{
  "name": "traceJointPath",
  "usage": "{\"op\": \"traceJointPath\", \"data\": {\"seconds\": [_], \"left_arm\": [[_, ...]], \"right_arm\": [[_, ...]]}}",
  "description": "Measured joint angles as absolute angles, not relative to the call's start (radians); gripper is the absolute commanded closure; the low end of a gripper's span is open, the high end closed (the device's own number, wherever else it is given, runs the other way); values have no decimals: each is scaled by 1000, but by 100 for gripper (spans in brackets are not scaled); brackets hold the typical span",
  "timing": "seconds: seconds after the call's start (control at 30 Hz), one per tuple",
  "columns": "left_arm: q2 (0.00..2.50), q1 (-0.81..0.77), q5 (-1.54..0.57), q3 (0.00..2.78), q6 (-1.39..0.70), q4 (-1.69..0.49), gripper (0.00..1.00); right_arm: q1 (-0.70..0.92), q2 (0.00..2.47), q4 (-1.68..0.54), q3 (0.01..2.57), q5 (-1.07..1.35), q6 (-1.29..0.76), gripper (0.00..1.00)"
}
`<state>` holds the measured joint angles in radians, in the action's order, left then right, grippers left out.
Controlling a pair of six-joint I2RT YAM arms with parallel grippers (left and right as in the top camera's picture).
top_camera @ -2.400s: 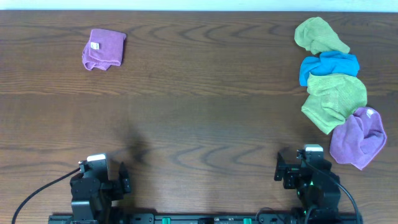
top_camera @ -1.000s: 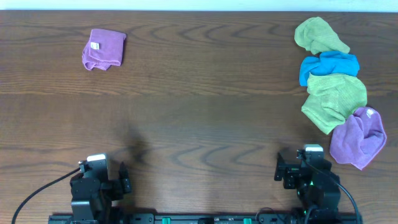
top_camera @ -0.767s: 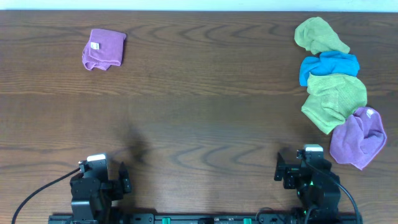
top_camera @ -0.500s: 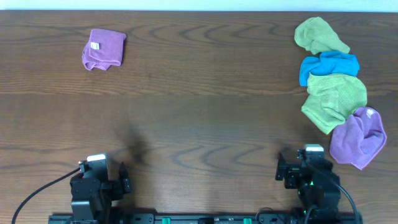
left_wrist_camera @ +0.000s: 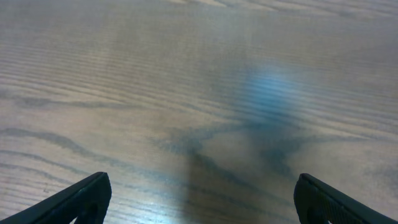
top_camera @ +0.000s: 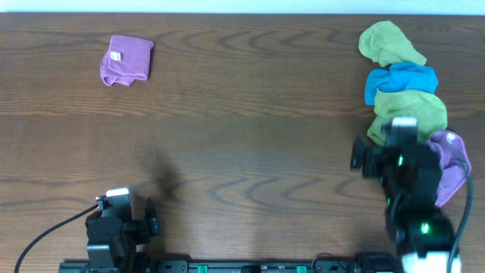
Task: Fold the cloth
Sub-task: 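Reach the right gripper into the cloth pile and grasp the green cloth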
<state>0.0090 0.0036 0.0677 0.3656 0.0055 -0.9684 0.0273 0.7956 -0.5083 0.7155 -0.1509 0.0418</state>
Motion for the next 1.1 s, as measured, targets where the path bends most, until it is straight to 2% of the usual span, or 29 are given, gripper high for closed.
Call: {"op": "traceJointPath", "data": {"seconds": [0.17, 0.3, 0.73, 0.93, 1.1], "left_arm": [[9, 3, 68, 366, 6, -968, 5], [8, 4, 68, 366, 6, -969, 5], [8, 3, 68, 366, 6, -968, 5], [8, 4, 68, 366, 6, -969, 5], [9, 4, 68, 366, 6, -969, 5]], "right_arm": [[27, 1082, -578, 1005, -153, 42, 1], [23, 1250, -614, 1137, -173, -3, 1], [2, 1560, -634, 1157, -243, -199, 1], [-234, 1565, -737, 1158, -317, -500, 1], [-370, 1565, -560, 1160, -71, -318, 1]]}}
